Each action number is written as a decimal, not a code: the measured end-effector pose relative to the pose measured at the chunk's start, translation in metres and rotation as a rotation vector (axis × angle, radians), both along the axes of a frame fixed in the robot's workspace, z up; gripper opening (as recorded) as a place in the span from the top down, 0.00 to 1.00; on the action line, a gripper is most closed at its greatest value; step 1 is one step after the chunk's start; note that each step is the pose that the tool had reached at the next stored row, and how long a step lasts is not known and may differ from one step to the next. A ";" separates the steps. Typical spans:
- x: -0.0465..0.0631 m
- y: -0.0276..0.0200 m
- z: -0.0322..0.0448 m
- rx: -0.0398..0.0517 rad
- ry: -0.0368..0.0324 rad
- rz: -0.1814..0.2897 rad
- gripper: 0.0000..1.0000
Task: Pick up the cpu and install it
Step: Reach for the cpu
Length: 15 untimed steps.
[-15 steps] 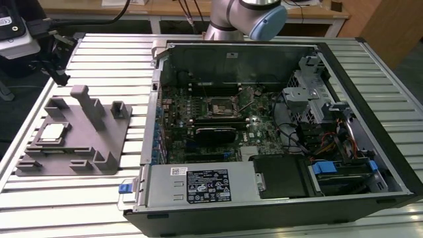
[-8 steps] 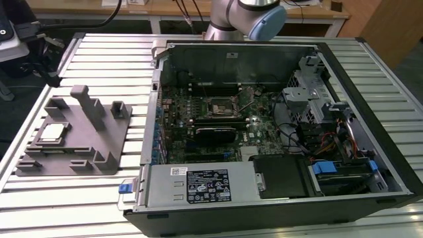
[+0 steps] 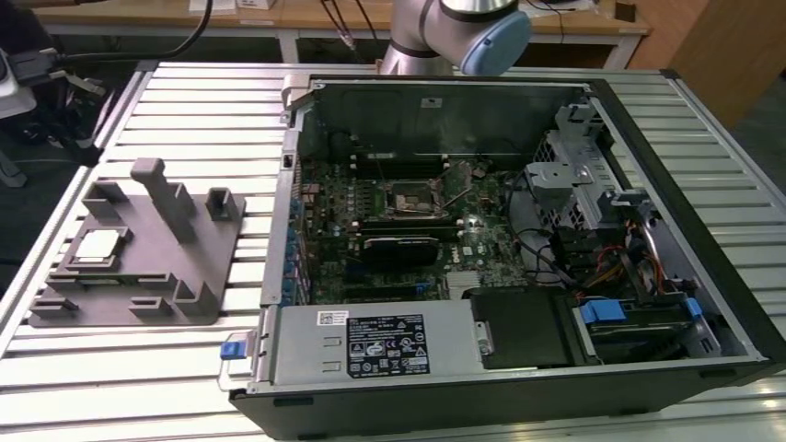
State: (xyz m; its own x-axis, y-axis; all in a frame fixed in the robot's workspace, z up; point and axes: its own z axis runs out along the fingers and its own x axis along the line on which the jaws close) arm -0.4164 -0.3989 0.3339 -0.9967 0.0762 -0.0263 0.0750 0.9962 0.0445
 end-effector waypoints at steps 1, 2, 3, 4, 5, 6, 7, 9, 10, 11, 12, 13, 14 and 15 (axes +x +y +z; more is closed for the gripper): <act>-0.002 0.0000 -0.0010 0.0000 0.0000 0.000 0.89; -0.004 0.0000 -0.0020 0.0000 0.0000 0.000 0.89; -0.005 0.0000 -0.0030 0.0000 0.0000 0.000 0.89; -0.007 0.0000 -0.0041 0.0000 0.0000 0.000 0.89; -0.009 0.0000 -0.0053 0.0000 0.0000 0.000 0.89; -0.010 0.0000 -0.0066 0.0001 -0.0002 0.000 0.89; -0.010 0.0000 -0.0080 0.0001 -0.0003 0.000 0.89; -0.012 0.0000 -0.0106 0.0000 0.0000 0.000 0.89; -0.012 0.0000 -0.0121 0.0000 0.0000 0.000 0.89; -0.013 0.0000 -0.0136 0.0000 -0.0001 0.000 0.89; -0.014 0.0000 -0.0151 0.0000 0.0000 0.000 0.89; -0.015 0.0000 -0.0164 0.0000 0.0000 0.000 0.89; -0.015 0.0000 -0.0177 -0.0001 0.0001 0.000 0.89; -0.016 0.0000 -0.0190 0.0000 0.0000 0.000 0.89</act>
State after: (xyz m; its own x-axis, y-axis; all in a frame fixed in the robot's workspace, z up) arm -0.4327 -0.3990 0.3149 -0.9967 0.0762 -0.0263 0.0750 0.9962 0.0444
